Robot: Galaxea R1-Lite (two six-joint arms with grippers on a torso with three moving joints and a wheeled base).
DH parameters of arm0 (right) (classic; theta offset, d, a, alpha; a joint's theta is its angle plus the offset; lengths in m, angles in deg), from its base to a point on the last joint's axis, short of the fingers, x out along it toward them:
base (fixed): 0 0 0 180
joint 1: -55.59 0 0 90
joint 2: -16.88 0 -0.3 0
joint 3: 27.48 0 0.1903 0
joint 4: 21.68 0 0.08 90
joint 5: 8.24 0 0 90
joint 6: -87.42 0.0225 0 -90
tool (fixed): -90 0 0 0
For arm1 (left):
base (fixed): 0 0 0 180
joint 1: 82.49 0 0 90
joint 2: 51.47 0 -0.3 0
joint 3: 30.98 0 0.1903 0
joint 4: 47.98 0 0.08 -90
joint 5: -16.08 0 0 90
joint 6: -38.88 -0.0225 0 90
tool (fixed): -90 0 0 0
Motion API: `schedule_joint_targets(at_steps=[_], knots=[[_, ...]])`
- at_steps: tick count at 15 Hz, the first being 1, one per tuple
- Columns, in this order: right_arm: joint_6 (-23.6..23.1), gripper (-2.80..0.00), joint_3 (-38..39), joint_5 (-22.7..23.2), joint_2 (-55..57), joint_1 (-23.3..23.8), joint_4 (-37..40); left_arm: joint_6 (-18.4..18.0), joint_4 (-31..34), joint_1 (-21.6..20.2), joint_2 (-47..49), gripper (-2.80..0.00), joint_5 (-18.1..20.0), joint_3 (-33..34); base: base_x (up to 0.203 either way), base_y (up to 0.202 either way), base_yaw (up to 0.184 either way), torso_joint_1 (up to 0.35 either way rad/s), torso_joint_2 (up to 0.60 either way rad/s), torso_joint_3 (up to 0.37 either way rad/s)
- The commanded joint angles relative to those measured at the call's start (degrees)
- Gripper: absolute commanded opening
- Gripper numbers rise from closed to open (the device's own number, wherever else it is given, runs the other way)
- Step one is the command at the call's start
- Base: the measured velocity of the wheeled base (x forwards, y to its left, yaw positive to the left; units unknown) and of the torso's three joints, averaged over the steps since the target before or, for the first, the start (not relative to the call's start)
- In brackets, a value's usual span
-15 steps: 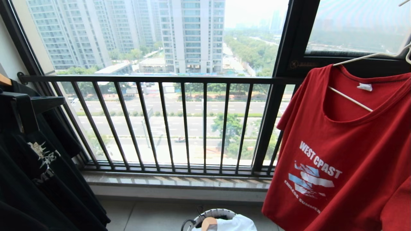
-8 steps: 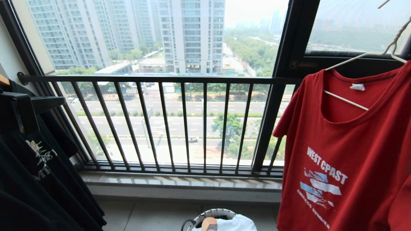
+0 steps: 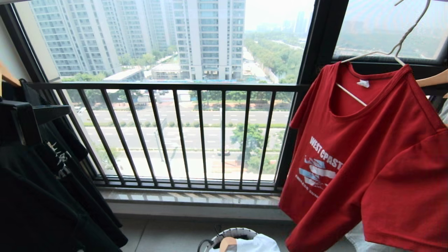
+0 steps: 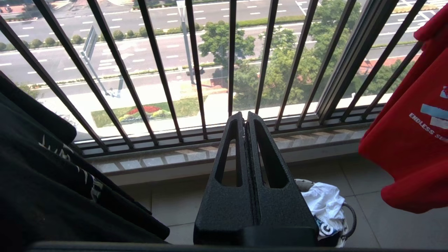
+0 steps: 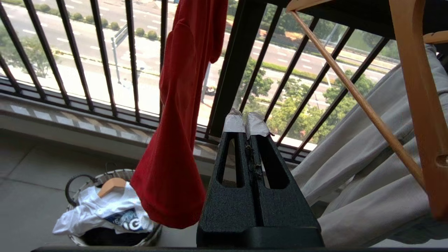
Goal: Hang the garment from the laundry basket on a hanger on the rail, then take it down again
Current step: Take the clothes off the clothes rack
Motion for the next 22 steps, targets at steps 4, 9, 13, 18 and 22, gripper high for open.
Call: schedule_joint_targets(at_steps=[4,9,13,18,22], knots=[[0.97,0.00,3.04,2.98,-1.48,0.06,1.71,-0.07,0.00,0.02,0.30,-2.80,2.08,0.35,0.000,0.000,0.000,0.000,0.00,0.000],[4.39,0.00,2.89,10.26,-1.98,0.06,2.06,0.00,0.09,0.02,0.23,-2.80,3.22,0.36,0.000,0.000,0.000,0.000,0.00,0.000],[4.00,0.00,2.39,17.26,-1.68,0.06,1.78,0.00,0.09,0.02,0.32,-2.80,3.22,0.45,0.000,0.000,0.000,0.000,0.00,0.000],[-0.19,0.00,3.21,18.82,5.24,0.06,1.70,0.11,0.02,-0.07,0.32,-2.80,3.22,0.45,0.000,0.000,0.000,0.000,0.00,0.000],[-0.83,-2.80,5.76,18.47,14.71,0.06,-3.83,0.18,0.00,-0.07,0.23,-2.80,3.15,0.45,0.000,0.000,0.000,0.000,0.00,0.000]])
